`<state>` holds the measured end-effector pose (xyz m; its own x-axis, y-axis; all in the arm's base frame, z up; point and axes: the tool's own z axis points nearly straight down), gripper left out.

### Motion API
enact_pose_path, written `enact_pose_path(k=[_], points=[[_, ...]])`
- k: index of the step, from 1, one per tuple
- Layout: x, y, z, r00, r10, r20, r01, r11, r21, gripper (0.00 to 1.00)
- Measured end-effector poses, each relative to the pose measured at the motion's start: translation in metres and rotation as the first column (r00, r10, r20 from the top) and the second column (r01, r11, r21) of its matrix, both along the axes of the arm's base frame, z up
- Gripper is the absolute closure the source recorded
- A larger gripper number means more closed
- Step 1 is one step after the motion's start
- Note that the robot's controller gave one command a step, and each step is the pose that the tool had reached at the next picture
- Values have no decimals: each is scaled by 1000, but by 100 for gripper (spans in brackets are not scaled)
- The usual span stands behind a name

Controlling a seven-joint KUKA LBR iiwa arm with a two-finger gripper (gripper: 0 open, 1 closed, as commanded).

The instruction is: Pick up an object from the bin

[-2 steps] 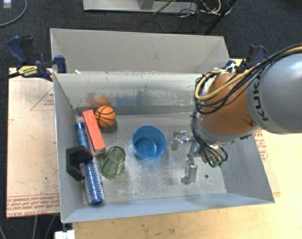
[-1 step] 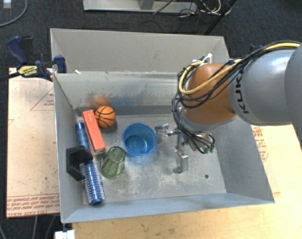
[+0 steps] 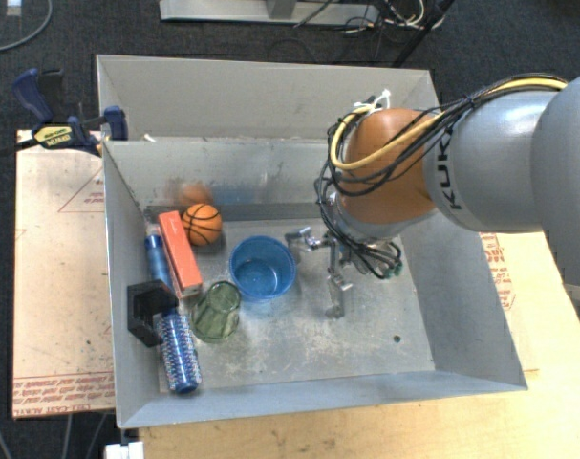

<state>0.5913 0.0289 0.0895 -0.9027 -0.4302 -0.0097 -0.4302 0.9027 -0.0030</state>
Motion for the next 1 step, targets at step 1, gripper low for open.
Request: enact_pose_path(k=[1], points=[[0,21,0,979,-205,-2,205,979,2,0]])
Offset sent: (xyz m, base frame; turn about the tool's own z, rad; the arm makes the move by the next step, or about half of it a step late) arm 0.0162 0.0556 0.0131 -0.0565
